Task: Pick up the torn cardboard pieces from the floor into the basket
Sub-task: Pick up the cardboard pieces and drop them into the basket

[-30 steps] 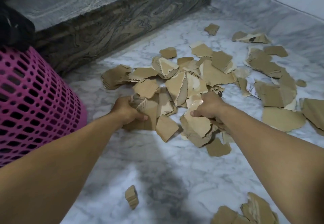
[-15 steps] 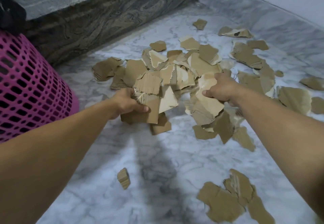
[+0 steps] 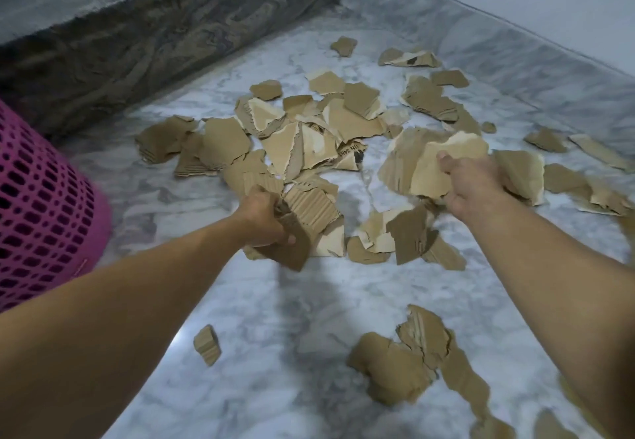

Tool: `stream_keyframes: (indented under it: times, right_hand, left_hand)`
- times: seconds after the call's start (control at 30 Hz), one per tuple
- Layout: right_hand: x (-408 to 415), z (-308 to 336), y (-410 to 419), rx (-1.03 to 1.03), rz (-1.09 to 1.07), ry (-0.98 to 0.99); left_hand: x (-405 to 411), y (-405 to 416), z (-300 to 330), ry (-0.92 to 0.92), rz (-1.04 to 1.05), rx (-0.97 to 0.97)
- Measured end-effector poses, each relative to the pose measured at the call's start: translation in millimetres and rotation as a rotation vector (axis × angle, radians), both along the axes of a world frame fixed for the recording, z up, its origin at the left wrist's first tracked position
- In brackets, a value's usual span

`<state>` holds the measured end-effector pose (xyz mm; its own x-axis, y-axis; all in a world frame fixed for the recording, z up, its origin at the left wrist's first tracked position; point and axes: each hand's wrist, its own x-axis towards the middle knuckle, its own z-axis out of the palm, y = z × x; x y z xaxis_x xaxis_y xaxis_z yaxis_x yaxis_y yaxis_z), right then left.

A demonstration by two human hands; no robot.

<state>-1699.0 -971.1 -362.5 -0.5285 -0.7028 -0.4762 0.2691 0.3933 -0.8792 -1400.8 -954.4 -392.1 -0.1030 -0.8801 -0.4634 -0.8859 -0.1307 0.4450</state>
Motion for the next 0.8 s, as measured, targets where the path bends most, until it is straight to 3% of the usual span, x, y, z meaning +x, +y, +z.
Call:
stream_keyframes:
  times: [0.1, 0.27, 0.37, 0.53, 0.67, 0.8]
  right_hand:
    - [-10.7, -2.0, 3.0, -0.028, -0.075, -0.169]
    - [-15.7, -11.3, 16.4, 0.034, 0.095, -0.114]
    - [-11.2, -23.1, 29.7, 0.106, 0.294, 0.119]
    - [6.8, -42.0, 42.3, 0.404, 0.712, 0.858]
    - [17.6, -40.3, 43.3, 0.577, 0.819, 0.865]
    - [28.6, -35.0, 47.1, 0.58, 0.974, 0.995]
  left_hand:
    - [-3.7, -2.3, -1.6, 0.082, 0.062, 0.063]
    - [-9.1, -3.8, 0.5, 0.118, 0.085, 0.083]
    - [-13.6, -2.3, 0.1, 0.108, 0.078, 0.055]
    - [-16.3, 0.8, -3.9, 0.11, 0.089, 0.031]
    - [-17.6, 2.1, -5.9, 0.094, 0.106, 0.012]
    - [-18.5, 2.2, -9.3, 0.055, 0.132, 0.006]
